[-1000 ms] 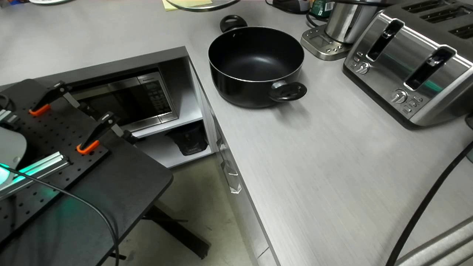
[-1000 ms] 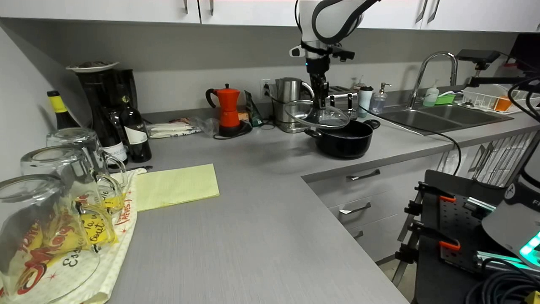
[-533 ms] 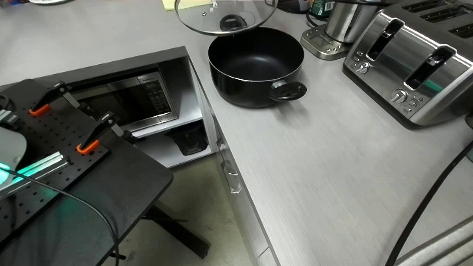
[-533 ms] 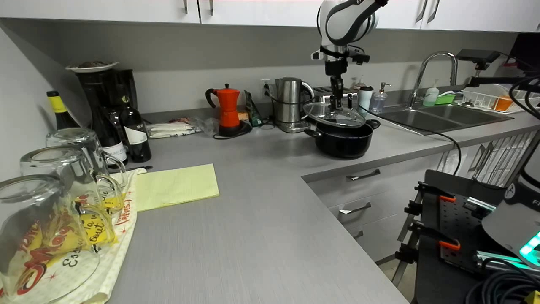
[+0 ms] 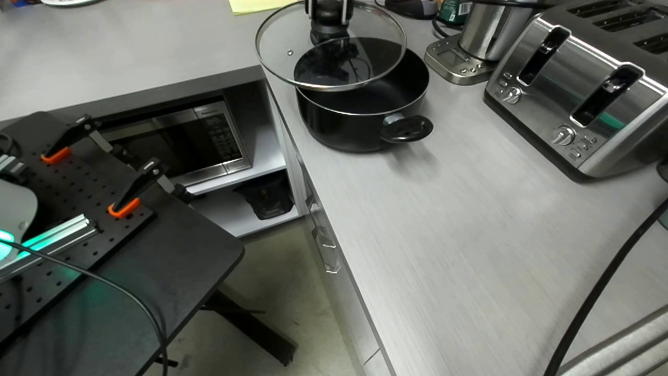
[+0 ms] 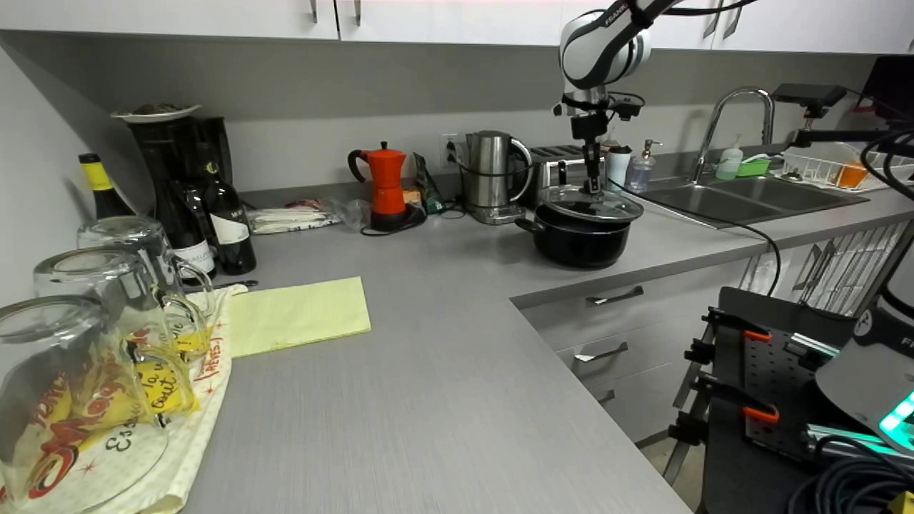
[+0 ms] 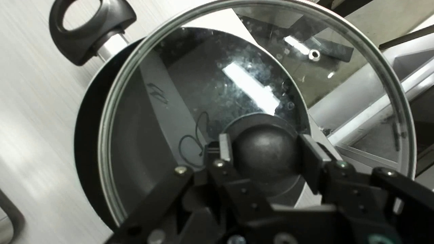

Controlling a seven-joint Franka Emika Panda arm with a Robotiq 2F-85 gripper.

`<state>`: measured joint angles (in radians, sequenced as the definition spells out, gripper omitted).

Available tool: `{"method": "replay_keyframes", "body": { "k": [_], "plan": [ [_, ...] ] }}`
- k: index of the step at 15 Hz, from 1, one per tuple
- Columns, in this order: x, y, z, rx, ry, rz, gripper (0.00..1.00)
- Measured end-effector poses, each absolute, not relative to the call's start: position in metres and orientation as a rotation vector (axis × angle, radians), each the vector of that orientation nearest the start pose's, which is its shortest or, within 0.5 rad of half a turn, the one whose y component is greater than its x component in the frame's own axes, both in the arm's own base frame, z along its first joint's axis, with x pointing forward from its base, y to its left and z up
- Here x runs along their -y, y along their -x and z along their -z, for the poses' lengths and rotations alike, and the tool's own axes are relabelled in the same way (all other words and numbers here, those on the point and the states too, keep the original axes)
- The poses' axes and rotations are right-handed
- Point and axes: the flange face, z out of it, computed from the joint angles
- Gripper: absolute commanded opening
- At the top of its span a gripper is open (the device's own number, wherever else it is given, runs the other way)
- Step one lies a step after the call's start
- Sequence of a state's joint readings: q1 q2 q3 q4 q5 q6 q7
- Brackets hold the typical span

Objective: Place the lid on the pot

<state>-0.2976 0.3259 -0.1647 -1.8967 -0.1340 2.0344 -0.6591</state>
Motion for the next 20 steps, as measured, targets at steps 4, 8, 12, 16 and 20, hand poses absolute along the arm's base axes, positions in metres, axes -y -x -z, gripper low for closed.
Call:
{"method": "replay_keyframes", "body": {
  "k": [4,8,12,16,20],
  "plan": [
    [0.288,-0.543,-0.312,0.290,3.125,-0.415,0.25],
    [0.298,-0.556,-0.303,0.195,3.125,-0.457,0.25],
    [0.306,-0.567,-0.287,0.116,3.117,-0.519,0.25],
    [0.316,-0.575,-0.273,0.050,3.112,-0.562,0.25],
    [0.324,-0.581,-0.268,0.005,3.102,-0.588,0.25]
  ]
}}
